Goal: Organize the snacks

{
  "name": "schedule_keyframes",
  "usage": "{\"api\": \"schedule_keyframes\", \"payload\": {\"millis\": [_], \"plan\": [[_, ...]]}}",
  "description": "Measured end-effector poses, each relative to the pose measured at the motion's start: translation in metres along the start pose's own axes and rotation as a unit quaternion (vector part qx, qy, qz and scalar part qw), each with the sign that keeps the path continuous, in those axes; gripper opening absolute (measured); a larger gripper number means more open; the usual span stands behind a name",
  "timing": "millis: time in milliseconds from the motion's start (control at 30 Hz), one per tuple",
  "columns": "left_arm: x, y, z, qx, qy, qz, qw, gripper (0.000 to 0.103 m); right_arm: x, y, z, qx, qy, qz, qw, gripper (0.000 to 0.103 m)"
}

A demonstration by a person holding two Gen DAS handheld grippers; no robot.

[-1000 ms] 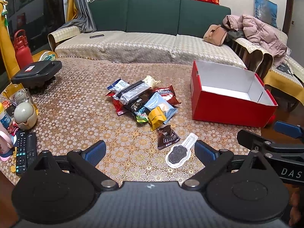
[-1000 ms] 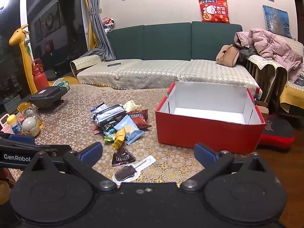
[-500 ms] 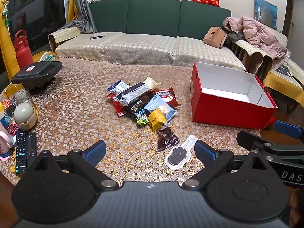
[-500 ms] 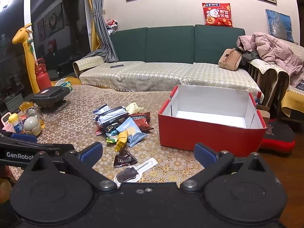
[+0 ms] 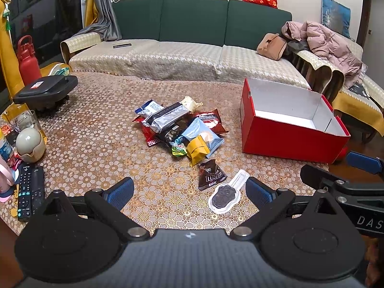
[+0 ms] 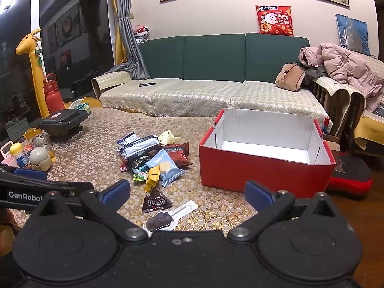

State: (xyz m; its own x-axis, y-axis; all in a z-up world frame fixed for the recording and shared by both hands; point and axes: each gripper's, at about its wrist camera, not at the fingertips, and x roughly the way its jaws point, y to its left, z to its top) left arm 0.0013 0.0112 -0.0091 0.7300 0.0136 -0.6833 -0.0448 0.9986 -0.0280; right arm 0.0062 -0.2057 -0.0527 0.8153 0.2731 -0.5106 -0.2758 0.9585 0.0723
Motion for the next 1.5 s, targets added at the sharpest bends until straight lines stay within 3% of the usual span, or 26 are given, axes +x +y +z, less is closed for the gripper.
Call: {"api": "schedule_keyframes", "payload": {"millis": [300, 633, 867, 1133, 1233, 1400, 1500], "plan": [[0.013, 0.01, -0.002, -0.009, 0.011, -0.002, 0.9999, 0.1, 0.008, 0.0, -0.001, -0.011, 0.004, -0.006, 1.0, 0.101], [0.042, 0.028, -0.004, -0.032, 0.043, 0.004, 0.9986, 0.1, 0.034, -0.008, -0.007, -0.006, 0.04, 0.001, 0.999, 0.098], [0.068, 0.032, -0.001, -0.033, 0.066, -0.02, 0.9971, 0.1, 0.063, -0.004, -0.011, -0.063, 0.081, 0.041, 0.994, 0.097], [0.097, 0.04, 0.003, -0.044, 0.093, -0.017, 0.9945, 0.1, 0.103, 0.013, -0.027, -0.103, 0.147, 0.074, 0.981, 0.095], [0.1, 0.048, 0.005, -0.054, 0.094, -0.008, 0.9941, 0.1, 0.123, 0.02, -0.031, -0.094, 0.174, 0.073, 0.977, 0.094], [0.104, 0.061, 0.004, -0.066, 0.094, 0.003, 0.9933, 0.1, 0.156, 0.022, -0.033, -0.024, 0.211, 0.06, 0.975, 0.092], [0.106, 0.068, 0.003, -0.072, 0.095, 0.004, 0.9929, 0.1, 0.169, 0.029, -0.039, -0.011, 0.223, 0.033, 0.974, 0.088]]}}
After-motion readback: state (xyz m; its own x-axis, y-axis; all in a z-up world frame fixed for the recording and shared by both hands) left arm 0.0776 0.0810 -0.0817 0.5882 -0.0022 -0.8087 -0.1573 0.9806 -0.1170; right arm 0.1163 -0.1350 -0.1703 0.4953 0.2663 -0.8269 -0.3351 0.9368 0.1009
